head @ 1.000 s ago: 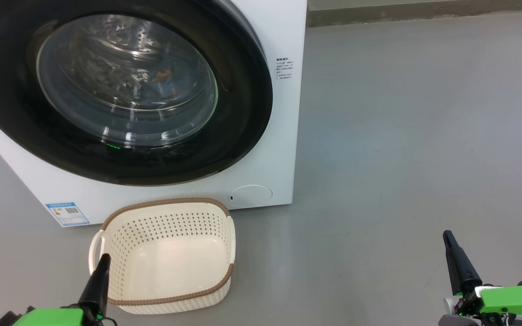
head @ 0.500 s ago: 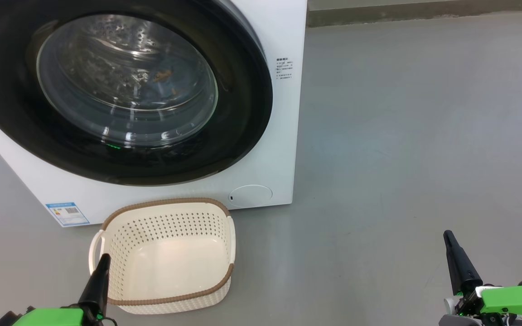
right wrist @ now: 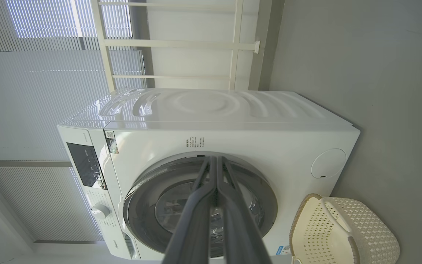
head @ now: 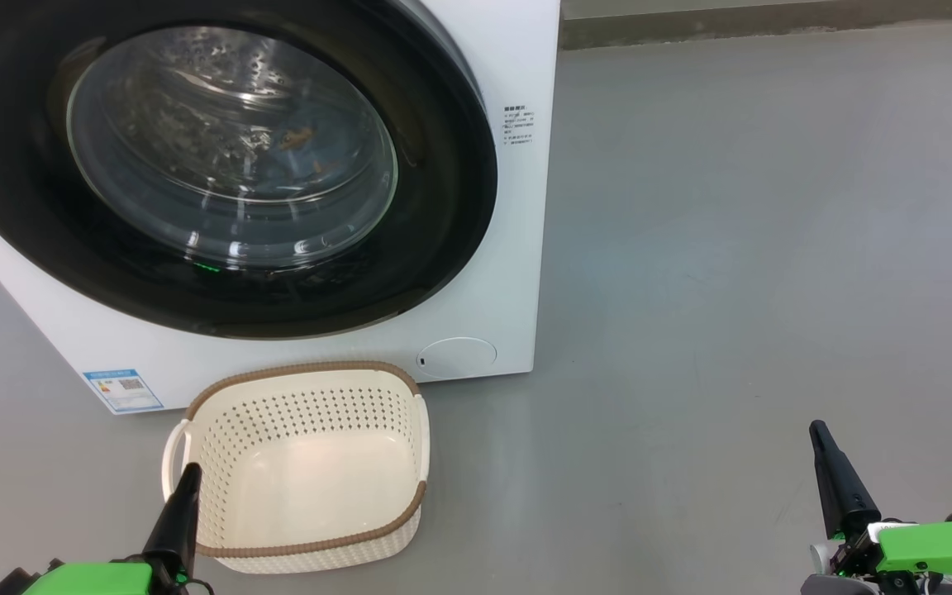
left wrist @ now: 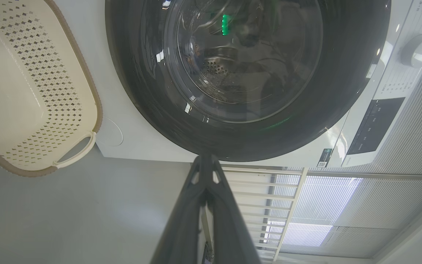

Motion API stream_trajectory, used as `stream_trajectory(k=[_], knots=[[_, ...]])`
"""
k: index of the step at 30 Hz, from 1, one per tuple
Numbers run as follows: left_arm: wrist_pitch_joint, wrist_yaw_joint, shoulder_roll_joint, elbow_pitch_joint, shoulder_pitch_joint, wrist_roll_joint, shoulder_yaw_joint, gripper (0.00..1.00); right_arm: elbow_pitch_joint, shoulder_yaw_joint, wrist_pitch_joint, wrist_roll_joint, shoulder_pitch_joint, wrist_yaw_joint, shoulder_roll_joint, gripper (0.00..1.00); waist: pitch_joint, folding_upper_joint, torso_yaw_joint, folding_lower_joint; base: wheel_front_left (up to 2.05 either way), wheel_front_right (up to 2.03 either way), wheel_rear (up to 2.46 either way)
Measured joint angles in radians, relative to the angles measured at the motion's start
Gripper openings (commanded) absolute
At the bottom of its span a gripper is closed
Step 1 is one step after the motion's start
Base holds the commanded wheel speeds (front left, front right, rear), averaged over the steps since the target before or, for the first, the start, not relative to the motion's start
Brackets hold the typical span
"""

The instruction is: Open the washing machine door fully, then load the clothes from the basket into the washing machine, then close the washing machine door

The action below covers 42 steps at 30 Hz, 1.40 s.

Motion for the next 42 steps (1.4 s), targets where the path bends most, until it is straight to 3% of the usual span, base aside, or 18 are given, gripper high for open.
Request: stream_trajectory(k=[42], knots=[[0.0, 0.0, 0.0, 0.0, 0.0, 0.0, 0.0, 0.0, 0.0, -0.011, 0.007, 0.0, 0.0, 0.0, 0.003, 0.0, 0.0, 0.0, 0.0, 0.0, 0.0, 0.0, 0.0]])
